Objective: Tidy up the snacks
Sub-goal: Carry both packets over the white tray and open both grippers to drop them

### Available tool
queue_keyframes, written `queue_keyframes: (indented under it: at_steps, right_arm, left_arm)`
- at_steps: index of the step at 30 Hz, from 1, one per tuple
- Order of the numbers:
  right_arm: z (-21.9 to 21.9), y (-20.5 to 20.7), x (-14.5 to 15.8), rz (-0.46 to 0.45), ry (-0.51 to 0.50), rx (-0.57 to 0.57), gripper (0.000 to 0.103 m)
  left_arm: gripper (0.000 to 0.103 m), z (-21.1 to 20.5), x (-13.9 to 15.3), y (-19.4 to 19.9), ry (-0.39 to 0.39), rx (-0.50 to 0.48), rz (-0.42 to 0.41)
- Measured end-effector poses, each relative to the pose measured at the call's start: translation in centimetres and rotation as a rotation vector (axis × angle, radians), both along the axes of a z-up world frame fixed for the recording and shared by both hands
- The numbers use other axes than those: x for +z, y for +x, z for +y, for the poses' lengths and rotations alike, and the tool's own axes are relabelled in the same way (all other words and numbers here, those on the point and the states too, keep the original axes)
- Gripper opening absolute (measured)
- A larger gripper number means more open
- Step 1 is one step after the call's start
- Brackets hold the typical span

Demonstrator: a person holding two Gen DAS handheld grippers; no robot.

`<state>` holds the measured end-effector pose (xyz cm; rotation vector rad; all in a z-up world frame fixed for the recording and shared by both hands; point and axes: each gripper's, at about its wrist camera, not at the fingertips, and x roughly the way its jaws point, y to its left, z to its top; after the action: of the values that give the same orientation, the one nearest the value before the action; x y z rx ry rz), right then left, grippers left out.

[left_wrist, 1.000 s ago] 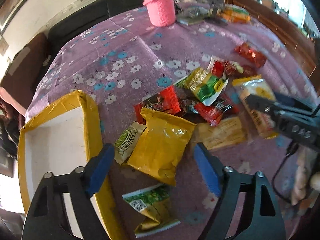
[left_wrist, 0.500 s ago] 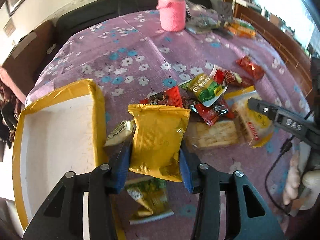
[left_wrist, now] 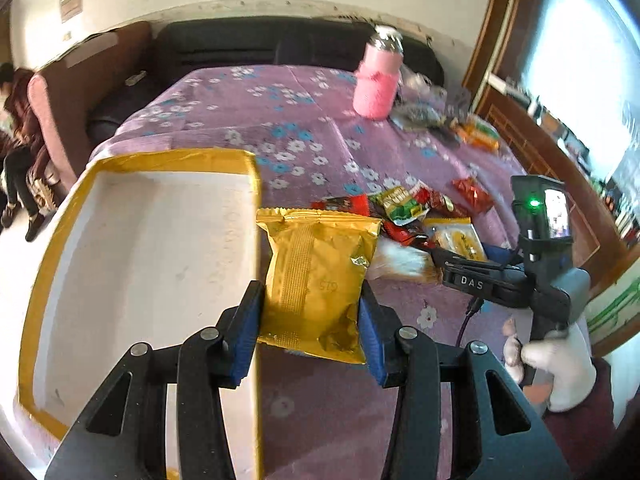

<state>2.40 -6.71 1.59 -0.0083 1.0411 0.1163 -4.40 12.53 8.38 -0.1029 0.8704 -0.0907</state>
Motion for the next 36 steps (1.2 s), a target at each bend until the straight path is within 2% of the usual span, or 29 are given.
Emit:
queue_keyframes:
  at_steps: [1, 8, 12, 15, 18, 22, 27, 31, 36]
  right_arm:
    - [-0.1, 0.1, 0.1, 0.012, -0.002, 0.008, 0.071]
    - [-1.4, -2.4, 0.7, 0.014, 0.054, -0.031, 0.071]
    - [-1.7, -5.5, 2.9, -0.047, 0.113, -0.065, 0.071]
    - [-0.3, -7.1, 5.2, -0.070, 0.183, -0.030, 0.071]
    - [3.6, -8.3, 8.0, -0.111, 0.200, 0.072, 0.070]
    - [10.0, -9.4, 10.1, -0.101, 0.245, 0.228, 0.070]
    - [18.6, -11.0, 10.2, -0.027, 0.292, 0.409, 0.070]
    - [24.8, -11.8, 9.3, 0.019, 0.276, 0.506, 0.070]
    - [28.8, -12.6, 8.2, 0.025, 0.233, 0.547, 0.070]
  left_arm:
    - [0.043, 0.6, 0.2, -0.6, -0.010, 0.011, -0.010]
    - [0.043, 5.3, 0.1, -3.4, -0.081, 0.099, -0.040]
    - [0.044, 8.0, -0.1, -4.7, -0.088, 0.147, -0.043]
    - [0.044, 10.3, -0.4, -5.6, -0.080, 0.193, -0.038]
    - [0.044, 12.8, -0.9, -6.7, -0.065, 0.254, -0.038]
    - [0.044, 16.0, -1.5, -7.4, -0.032, 0.326, -0.028]
    - [0.044, 19.7, -2.3, -7.4, -0.023, 0.378, -0.015]
    - [0.044, 21.0, -3.1, -6.7, -0.048, 0.348, -0.015]
    - [0.044, 21.3, -3.2, -5.4, -0.056, 0.289, -0.020]
